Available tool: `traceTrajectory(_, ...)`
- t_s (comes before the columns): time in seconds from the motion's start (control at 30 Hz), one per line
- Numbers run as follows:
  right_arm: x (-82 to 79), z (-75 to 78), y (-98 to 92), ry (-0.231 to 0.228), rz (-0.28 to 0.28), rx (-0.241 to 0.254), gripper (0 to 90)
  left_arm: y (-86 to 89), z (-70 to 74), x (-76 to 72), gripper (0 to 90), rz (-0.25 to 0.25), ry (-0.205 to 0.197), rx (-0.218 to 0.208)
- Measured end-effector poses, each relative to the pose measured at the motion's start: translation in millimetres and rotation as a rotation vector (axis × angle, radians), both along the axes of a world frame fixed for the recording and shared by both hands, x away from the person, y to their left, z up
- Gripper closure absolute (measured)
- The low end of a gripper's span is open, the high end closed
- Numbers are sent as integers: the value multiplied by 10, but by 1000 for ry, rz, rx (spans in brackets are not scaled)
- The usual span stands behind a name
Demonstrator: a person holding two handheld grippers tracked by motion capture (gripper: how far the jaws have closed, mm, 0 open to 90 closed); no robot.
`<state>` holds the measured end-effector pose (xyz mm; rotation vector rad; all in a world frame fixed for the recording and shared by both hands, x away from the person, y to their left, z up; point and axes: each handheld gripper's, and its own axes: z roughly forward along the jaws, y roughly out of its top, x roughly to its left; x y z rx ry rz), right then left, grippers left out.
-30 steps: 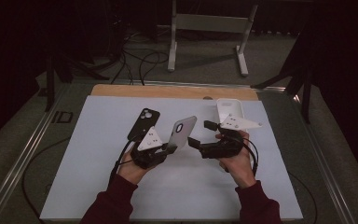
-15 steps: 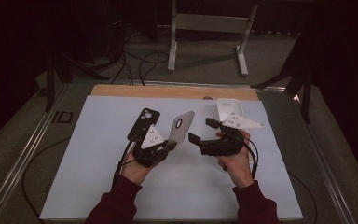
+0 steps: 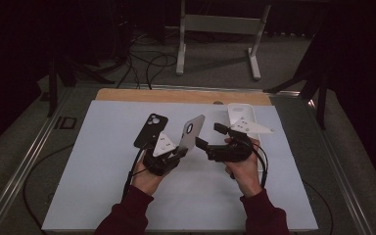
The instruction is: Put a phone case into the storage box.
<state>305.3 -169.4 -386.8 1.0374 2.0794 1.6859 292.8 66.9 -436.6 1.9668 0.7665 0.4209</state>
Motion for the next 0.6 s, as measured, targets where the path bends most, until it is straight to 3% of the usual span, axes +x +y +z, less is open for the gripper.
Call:
traceTrajectory(0.47, 34, 13, 139, 7, -22, 31, 93, -99, 1, -52, 809, -50, 1, 1)
traceTrajectory(0.6, 42, 13, 165, 10, -53, 40, 145, -117, -3, -58, 809, -61, 8, -2)
